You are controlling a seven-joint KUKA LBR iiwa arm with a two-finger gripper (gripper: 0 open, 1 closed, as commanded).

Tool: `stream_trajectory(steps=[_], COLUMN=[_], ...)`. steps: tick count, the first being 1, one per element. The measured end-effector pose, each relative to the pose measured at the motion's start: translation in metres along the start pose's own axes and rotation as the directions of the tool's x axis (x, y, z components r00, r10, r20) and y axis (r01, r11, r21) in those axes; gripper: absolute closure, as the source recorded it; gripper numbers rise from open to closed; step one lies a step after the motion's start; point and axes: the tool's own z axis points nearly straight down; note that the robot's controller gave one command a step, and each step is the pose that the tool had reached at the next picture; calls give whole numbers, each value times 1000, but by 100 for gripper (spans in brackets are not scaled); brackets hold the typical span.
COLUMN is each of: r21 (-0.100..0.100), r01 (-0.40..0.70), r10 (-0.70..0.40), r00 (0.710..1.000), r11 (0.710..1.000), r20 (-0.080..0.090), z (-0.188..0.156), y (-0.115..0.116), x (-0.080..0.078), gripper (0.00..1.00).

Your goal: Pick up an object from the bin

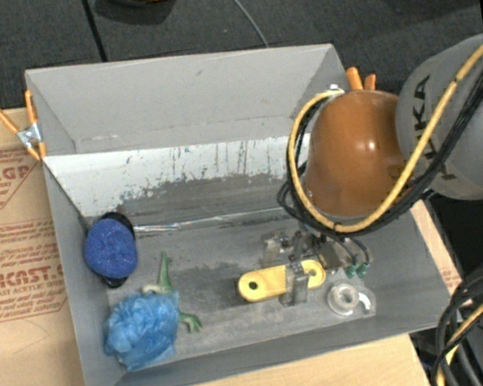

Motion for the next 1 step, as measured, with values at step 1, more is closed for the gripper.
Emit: stream_trajectory(steps=[1], r21=[0], r01=[0], r10=[0], r00=[1000], r11=[1000], r20=[-2], z=[-1], y=[0], x=[0], gripper=[100])
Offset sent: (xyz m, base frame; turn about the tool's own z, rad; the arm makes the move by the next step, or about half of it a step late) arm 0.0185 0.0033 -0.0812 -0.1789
